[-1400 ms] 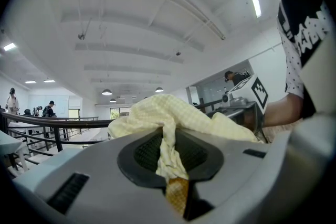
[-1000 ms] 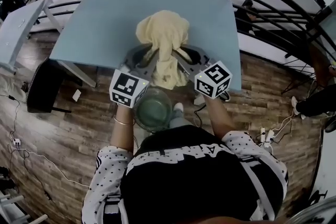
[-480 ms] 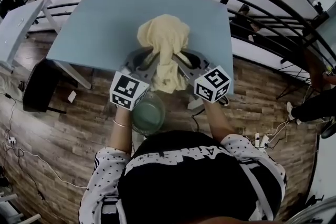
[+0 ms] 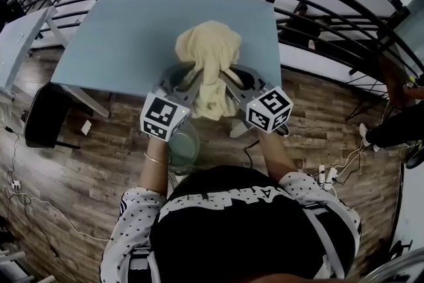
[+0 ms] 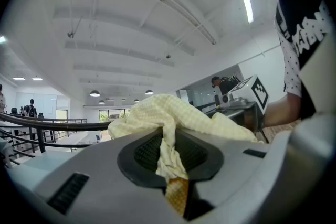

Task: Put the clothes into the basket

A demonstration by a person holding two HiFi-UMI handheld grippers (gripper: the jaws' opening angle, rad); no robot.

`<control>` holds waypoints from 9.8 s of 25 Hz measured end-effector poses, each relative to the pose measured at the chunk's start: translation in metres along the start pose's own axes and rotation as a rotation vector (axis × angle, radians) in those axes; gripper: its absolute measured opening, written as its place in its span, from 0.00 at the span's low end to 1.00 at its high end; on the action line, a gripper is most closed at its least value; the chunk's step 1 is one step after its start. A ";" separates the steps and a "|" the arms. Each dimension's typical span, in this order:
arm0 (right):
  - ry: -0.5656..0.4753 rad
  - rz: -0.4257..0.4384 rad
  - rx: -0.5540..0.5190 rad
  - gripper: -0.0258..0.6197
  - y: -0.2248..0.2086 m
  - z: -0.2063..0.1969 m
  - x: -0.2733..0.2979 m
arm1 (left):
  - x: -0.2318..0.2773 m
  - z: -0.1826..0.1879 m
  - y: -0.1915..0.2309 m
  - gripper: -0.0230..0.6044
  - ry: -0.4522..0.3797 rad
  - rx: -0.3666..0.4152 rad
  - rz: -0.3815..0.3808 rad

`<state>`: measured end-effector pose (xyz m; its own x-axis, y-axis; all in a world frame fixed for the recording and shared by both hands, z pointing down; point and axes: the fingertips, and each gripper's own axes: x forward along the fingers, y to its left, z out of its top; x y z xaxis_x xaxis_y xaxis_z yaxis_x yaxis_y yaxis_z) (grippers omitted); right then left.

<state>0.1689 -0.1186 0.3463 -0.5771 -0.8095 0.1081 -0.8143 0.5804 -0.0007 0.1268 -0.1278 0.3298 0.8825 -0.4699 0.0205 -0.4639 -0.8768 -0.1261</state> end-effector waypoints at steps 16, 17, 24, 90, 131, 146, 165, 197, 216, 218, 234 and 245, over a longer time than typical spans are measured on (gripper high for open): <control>-0.047 0.048 0.006 0.16 -0.033 -0.003 -0.086 | 0.043 0.017 -0.081 0.16 0.032 0.042 0.049; -0.049 0.056 0.007 0.16 -0.032 -0.004 -0.087 | 0.042 0.016 -0.082 0.16 0.036 0.043 0.057; -0.059 0.113 0.008 0.16 -0.020 -0.009 -0.095 | 0.030 0.012 -0.095 0.16 0.047 0.045 0.115; 0.042 0.309 0.082 0.16 0.126 -0.072 0.031 | -0.132 -0.074 -0.012 0.16 0.085 -0.131 0.304; 0.177 0.349 0.139 0.16 0.156 -0.153 0.052 | -0.160 -0.158 -0.015 0.16 0.170 -0.222 0.304; 0.241 0.374 0.136 0.16 0.168 -0.183 0.054 | -0.171 -0.189 -0.021 0.16 0.213 -0.248 0.301; 0.310 0.381 0.150 0.16 0.168 -0.224 0.055 | -0.169 -0.230 -0.030 0.16 0.258 -0.298 0.271; 0.399 0.351 0.182 0.16 0.167 -0.308 0.064 | -0.164 -0.307 -0.037 0.16 0.255 -0.363 0.275; 0.496 0.305 0.156 0.18 0.159 -0.330 0.059 | -0.169 -0.322 -0.041 0.16 0.269 -0.440 0.303; 0.517 0.308 0.135 0.19 0.160 -0.334 0.059 | -0.170 -0.324 -0.042 0.16 0.277 -0.436 0.305; 0.613 0.239 0.102 0.26 0.145 -0.357 0.061 | -0.172 -0.337 -0.035 0.16 0.288 -0.471 0.324; 0.641 0.229 0.068 0.29 0.140 -0.359 0.064 | -0.173 -0.333 -0.027 0.16 0.271 -0.471 0.345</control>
<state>0.0402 -0.0577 0.7100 -0.6019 -0.4423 0.6649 -0.6901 0.7071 -0.1543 -0.0388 -0.0568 0.6603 0.6545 -0.6878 0.3140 -0.7560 -0.5928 0.2775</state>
